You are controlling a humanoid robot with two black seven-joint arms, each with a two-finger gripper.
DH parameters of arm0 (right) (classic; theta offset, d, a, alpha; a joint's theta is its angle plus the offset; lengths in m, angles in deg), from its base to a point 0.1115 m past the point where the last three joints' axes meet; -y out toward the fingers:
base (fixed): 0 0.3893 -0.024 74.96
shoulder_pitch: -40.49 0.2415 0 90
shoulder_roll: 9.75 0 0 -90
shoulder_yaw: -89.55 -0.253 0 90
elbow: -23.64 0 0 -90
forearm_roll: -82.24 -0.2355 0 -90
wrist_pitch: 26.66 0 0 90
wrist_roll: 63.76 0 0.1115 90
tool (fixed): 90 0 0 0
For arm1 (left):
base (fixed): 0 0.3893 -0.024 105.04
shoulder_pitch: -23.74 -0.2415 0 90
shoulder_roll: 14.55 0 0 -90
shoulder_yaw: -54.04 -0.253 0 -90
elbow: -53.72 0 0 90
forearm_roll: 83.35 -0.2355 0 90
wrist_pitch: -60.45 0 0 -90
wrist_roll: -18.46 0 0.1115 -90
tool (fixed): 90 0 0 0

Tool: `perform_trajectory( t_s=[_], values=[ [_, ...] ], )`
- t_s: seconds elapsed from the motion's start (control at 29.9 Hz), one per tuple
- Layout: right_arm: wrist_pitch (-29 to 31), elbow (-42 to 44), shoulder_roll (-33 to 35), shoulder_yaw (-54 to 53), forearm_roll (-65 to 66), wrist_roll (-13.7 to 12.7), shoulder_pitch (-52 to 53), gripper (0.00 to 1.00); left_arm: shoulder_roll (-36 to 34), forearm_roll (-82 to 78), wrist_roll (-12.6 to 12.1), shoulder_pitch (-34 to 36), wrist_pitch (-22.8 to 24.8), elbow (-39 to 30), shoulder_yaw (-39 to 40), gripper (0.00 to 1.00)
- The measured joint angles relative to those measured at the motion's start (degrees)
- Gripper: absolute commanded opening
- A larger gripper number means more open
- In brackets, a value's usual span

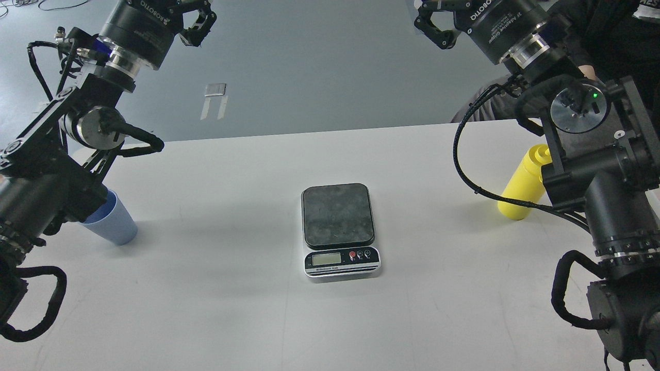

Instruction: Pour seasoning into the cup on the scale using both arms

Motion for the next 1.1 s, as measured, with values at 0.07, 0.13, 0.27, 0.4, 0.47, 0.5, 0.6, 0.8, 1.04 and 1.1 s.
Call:
perform_trajectory(
  t_s=[0.07, 0.13, 0.27, 0.4, 0.47, 0.5, 0.6, 0.8, 1.04, 1.1],
  values=[
    [0.0, 0.0, 0.0, 0.0, 0.0, 0.0, 0.0, 1.0, 0.0, 0.0, 0.0, 0.0, -0.1, 0.0, 0.0, 0.98],
    [0.0, 0.0, 0.0, -0.2, 0.0, 0.0, 0.0, 1.0, 0.0, 0.0, 0.3, 0.0, -0.1, 0.0, -0.1, 0.98],
    [0.0, 0.0, 0.0, -0.3, 0.0, 0.0, 0.0, 1.0, 0.1, 0.0, 1.1, 0.0, -0.3, 0.0, -0.5, 0.98],
    [0.0, 0.0, 0.0, -0.3, 0.0, 0.0, 0.0, 1.0, 0.1, 0.0, 1.1, 0.0, -0.2, 0.1, -0.6, 0.98],
    [0.0, 0.0, -0.1, -0.3, 0.0, 0.0, 0.0, 1.0, 0.1, 0.0, 1.1, 0.0, -0.1, 0.1, -0.6, 0.98],
    [0.0, 0.0, -0.1, -0.3, 0.0, 0.0, 0.0, 1.0, 0.1, 0.0, 1.1, 0.0, 0.0, 0.2, -0.6, 0.98],
    [0.0, 0.0, -0.1, -0.3, 0.0, 0.0, 0.0, 1.0, 0.1, 0.0, 1.0, 0.0, 0.2, 0.2, -0.6, 0.98],
    [0.0, 0.0, 0.0, -0.3, 0.0, 0.0, 0.0, 1.0, 0.1, 0.0, 1.0, 0.1, 0.3, 0.2, -0.3, 0.98],
    [0.0, 0.0, 0.0, -0.3, 0.0, 0.0, -0.1, 1.0, 0.1, 0.0, 1.1, 0.1, 0.4, 0.1, 0.0, 0.98],
    [0.0, 0.0, 0.0, -0.3, 0.0, 0.0, -0.2, 1.0, 0.1, 0.0, 1.1, 0.0, 0.4, 0.1, 0.1, 0.98]
  ],
)
